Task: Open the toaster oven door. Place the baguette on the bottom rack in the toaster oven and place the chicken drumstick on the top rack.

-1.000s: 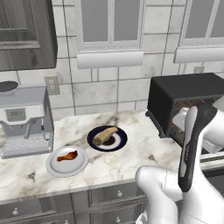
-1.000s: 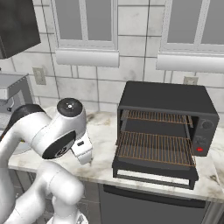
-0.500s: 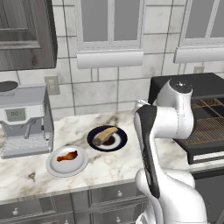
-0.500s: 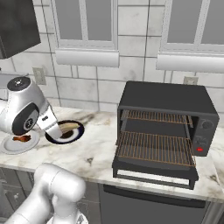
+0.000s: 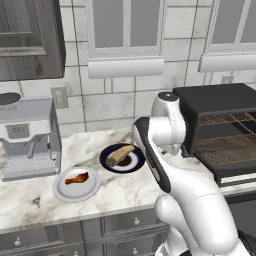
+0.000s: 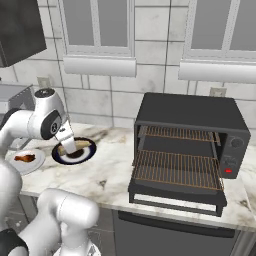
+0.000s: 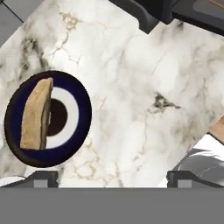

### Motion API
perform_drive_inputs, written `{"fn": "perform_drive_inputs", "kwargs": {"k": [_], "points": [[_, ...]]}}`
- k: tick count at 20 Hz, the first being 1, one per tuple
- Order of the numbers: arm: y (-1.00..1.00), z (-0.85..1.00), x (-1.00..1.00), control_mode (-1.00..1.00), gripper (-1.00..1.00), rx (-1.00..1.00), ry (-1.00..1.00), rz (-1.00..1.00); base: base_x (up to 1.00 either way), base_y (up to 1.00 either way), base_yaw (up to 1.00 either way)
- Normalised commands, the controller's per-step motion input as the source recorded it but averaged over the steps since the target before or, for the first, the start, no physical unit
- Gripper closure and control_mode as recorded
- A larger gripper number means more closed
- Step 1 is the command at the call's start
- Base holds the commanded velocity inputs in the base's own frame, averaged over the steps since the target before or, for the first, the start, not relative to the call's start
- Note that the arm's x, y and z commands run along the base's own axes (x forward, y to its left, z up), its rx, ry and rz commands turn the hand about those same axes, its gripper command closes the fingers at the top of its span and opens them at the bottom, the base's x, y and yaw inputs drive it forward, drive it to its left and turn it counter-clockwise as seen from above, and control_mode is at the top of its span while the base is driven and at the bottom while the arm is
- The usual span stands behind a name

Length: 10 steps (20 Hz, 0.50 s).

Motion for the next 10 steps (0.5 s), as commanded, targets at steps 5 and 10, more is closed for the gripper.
{"fn": "perform_drive_inputs", "kwargs": {"k": [5,10], "points": [[0.15,-0.42,0.52,-1.00,-1.00,0.03,0.12,-0.12,0.00,0.00,0.00],[0.13,-0.20,0.63,-1.00,-1.00,0.07,0.04,-0.01,0.00,0.00,0.00]]}}
